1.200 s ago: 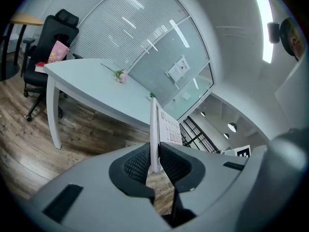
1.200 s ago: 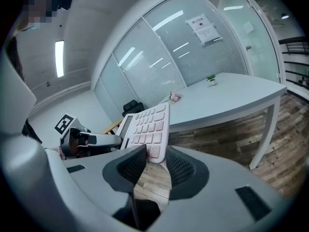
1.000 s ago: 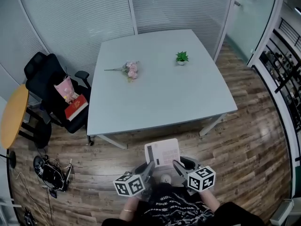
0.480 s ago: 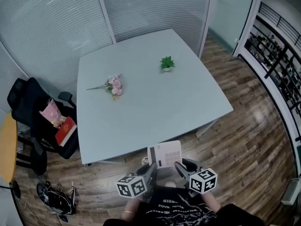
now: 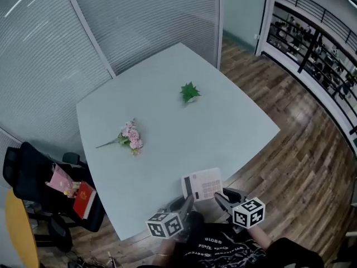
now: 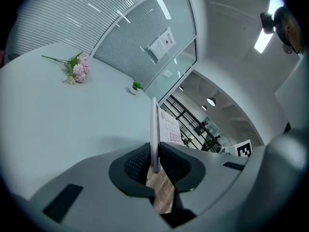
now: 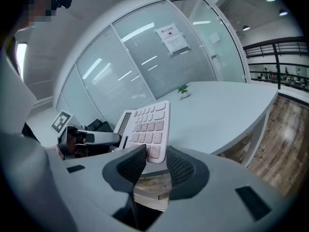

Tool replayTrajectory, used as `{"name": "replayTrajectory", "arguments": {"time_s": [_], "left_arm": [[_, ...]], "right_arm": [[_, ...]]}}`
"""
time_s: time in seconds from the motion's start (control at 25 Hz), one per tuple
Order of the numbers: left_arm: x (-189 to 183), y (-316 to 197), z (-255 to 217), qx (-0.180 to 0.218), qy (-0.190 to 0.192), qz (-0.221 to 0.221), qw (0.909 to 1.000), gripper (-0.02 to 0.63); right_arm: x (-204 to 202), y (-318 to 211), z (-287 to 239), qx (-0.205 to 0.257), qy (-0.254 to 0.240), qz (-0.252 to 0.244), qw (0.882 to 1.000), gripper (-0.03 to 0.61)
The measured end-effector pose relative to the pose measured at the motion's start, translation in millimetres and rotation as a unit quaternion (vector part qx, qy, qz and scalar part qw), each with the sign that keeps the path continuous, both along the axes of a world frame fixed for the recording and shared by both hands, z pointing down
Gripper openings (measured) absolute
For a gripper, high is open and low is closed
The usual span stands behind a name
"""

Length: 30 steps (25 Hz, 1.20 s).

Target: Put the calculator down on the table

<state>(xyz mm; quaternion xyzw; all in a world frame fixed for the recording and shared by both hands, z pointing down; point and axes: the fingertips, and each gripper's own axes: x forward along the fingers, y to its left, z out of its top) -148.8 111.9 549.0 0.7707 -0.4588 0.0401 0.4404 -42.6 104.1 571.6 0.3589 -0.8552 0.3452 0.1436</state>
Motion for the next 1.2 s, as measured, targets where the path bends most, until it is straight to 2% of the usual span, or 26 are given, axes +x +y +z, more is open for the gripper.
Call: {"name": "replayTrajectory", "arguments": {"time_s": [0.28, 0.52, 0.84, 1.2], "left_arm": [[-32, -36, 5, -0.003, -0.011, 0.053, 0.9986, 0.069], [-29, -54, -1, -0.010, -0.004, 0.082, 0.9965, 0.069], [-3, -97, -15, -0.005, 0.005, 0.091, 0.9958, 0.069], [39, -167, -25, -0.010, 0.004, 0.084, 0.9964, 0.077]], "right_arm": [[-31, -23, 4, 0.003, 0.004, 0.042, 0.999, 0.140], [-28, -34, -1, -0.001, 0.005, 0.077, 0.997, 0.141], [-1, -73, -18, 0.009, 0.019, 0.093, 0.995, 0.143], [43, -142, -34, 0.030, 0.042, 0.101, 0.994, 0.141]]}}
